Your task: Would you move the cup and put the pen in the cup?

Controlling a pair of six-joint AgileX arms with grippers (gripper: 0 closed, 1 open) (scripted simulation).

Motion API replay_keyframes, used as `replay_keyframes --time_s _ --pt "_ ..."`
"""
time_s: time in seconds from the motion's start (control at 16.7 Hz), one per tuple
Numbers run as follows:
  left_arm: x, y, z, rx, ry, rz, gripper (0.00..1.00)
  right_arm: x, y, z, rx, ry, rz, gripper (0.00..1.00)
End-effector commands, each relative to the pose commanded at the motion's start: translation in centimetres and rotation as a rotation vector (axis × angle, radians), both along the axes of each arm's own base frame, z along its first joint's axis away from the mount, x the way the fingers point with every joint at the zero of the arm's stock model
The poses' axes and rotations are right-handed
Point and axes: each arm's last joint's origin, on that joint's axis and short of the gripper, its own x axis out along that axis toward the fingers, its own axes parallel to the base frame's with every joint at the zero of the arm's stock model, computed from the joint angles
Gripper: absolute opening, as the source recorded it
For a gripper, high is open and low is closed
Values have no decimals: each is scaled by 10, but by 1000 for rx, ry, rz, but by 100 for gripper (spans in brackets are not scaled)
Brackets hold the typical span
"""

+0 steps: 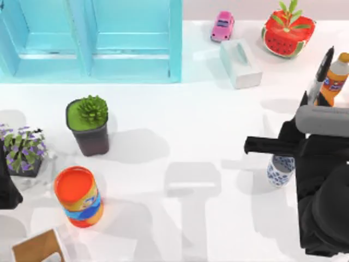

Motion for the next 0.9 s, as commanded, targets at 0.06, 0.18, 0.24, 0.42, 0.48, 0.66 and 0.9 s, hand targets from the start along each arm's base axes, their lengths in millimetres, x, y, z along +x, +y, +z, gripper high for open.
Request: replay_keyframes --time_s 0.06,0.18,0.24,0.42,0.48,0.66,0.9 --pt "0 0 0 0 0 0 100 0 0 0 0 0 0 0" --pt "0 0 0 0 0 0 100 0 0 0 0 0 0 8" --pt "0 0 0 0 0 0 100 0 0 0 0 0 0 15" --pt "0 0 0 0 0 0 100 0 0 0 0 0 0 38" --pt "0 0 0 0 0 0 100 0 0 0 0 0 0 45" --pt "0 0 0 0 0 0 100 0 0 0 0 0 0 68" --pt "0 0 0 0 0 0 100 0 0 0 0 0 0 98"
